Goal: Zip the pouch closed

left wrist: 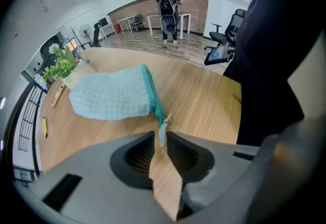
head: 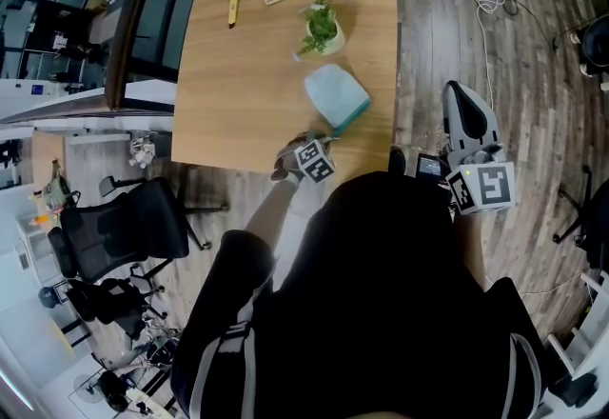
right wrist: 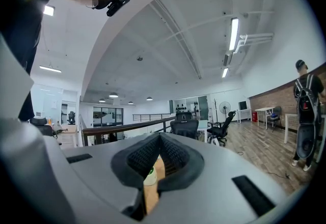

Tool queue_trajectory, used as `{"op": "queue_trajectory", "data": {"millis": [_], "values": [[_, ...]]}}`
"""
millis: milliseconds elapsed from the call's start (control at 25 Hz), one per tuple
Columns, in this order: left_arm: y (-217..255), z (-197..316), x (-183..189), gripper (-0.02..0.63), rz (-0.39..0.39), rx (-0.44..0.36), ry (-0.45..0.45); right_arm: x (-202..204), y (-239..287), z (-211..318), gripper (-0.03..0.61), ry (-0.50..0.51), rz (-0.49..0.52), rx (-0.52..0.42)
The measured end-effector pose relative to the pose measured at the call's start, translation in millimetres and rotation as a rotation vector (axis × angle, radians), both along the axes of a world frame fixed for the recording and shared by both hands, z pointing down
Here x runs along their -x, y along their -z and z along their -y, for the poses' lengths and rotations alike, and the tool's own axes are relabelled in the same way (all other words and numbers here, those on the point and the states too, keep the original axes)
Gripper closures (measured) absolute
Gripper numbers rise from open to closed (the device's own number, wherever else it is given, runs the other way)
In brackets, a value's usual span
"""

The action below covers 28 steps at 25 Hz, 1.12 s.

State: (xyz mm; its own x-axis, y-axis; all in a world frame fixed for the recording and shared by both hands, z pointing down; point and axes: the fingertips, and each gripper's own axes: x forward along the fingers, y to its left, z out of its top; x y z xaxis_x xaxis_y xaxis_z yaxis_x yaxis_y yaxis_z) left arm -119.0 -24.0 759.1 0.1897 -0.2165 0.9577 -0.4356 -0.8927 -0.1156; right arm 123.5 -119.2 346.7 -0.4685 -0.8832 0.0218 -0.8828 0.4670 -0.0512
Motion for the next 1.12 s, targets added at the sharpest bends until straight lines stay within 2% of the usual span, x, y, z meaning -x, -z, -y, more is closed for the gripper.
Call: {"op": "queue_trajectory", "data": {"millis": [120,240,440,600,800,920,1120], "values": [[-3.7,-0.2,-1.1,0.554,0.013,0.005,-0.010,0.9,-1.4,0.1,0.566,0.008,-0.005,0.008],[-6.5,-1.5,0.0,0.598,0.019,0.013,-0.005,1.4,-1.2,-0.6,0.566,0.011,-0.007,0.008],[-2.1,-2.0,-0.2,0.604,-0.019,0.035,0.029,-0.2,-1.4,-1.4,0.566,0.010,-0.010,0.009],[20.0,3.7,-5.0,0.604,-0.099,0.022,0.060,2.2,-4.5,-0.2,0.566,0.022,-0.013,0.019],[85.0,21.2,-14.9,0.604,-0.226,-0.066,0.099,10.7,-12.7,1.1,0.566,0.065,-0.022,0.048],[133.8,32.2,-21.5,0.604,-0.314,-0.142,0.113,28.8,-16.5,-4.0,0.566,0.166,-0.023,0.061],[214.1,34.0,-39.8,0.604,-0.432,-0.286,0.082,78.3,-37.1,-24.5,0.566,0.404,-0.113,0.109]]}}
